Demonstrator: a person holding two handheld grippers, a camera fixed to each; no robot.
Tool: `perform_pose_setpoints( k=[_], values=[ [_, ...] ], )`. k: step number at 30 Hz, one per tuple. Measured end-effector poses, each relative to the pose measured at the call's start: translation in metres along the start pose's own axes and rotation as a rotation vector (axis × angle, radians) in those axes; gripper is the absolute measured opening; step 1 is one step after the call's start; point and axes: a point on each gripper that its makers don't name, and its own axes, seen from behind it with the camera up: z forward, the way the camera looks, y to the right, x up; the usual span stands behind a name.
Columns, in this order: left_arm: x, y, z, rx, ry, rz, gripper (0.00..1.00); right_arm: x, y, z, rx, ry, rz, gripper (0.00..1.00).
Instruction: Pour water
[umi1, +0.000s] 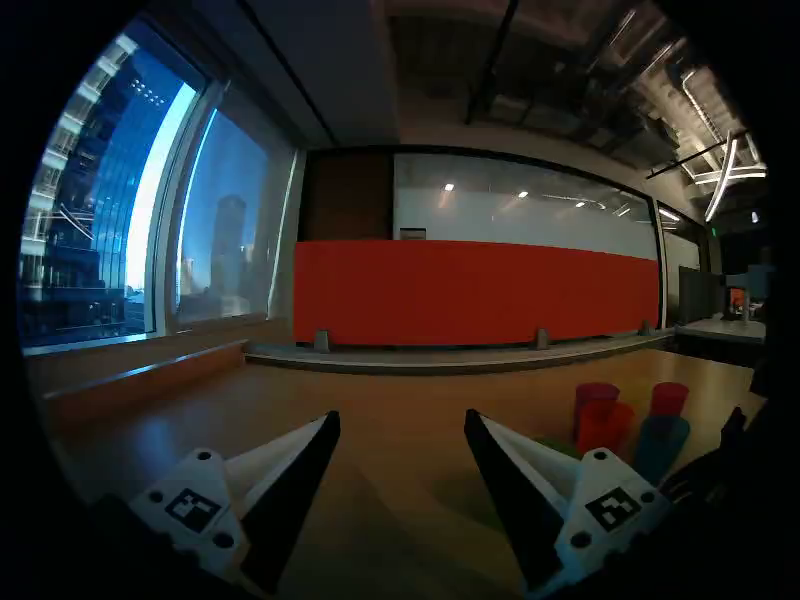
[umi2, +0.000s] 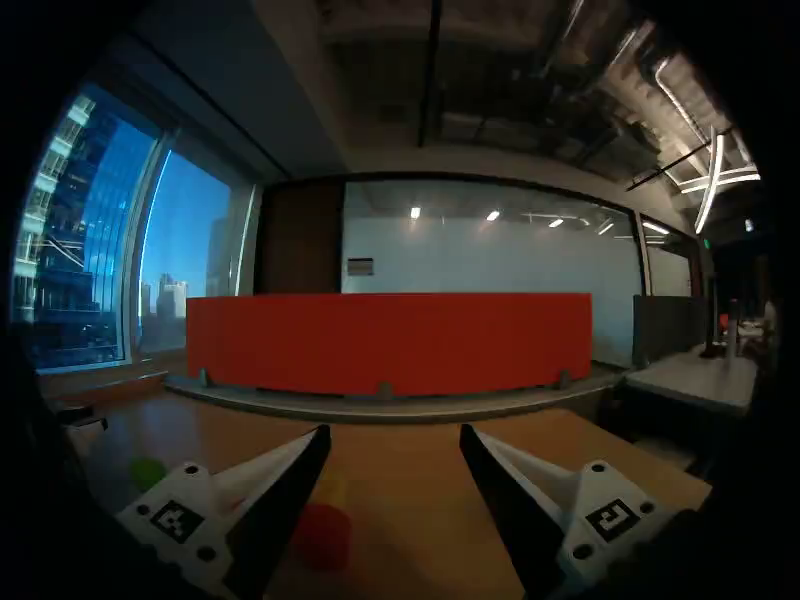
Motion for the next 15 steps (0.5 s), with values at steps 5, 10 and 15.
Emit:
perform_pose_setpoints(
  k=[5, 10, 15],
  values=[
    [-0.0033, 0.0015, 0.0017, -0.004, -0.011, 0.010, 0.92, -0.0012, 0.0022, -0.0007, -0.005, 0.001, -0.010, 1.00],
    [-0.0052, 0.0055, 0.0032, -0.010, -0.016, 0.014, 0.92, -0.0025, 0.0040, -0.0010, -0.007, -0.001, -0.012, 1.00],
    [-0.0056, 0.0052, 0.0034, -0.007, -0.016, 0.014, 0.92, -0.0049, 0.0050, -0.0002, -0.005, -0.002, -0.008, 1.00]
  ],
)
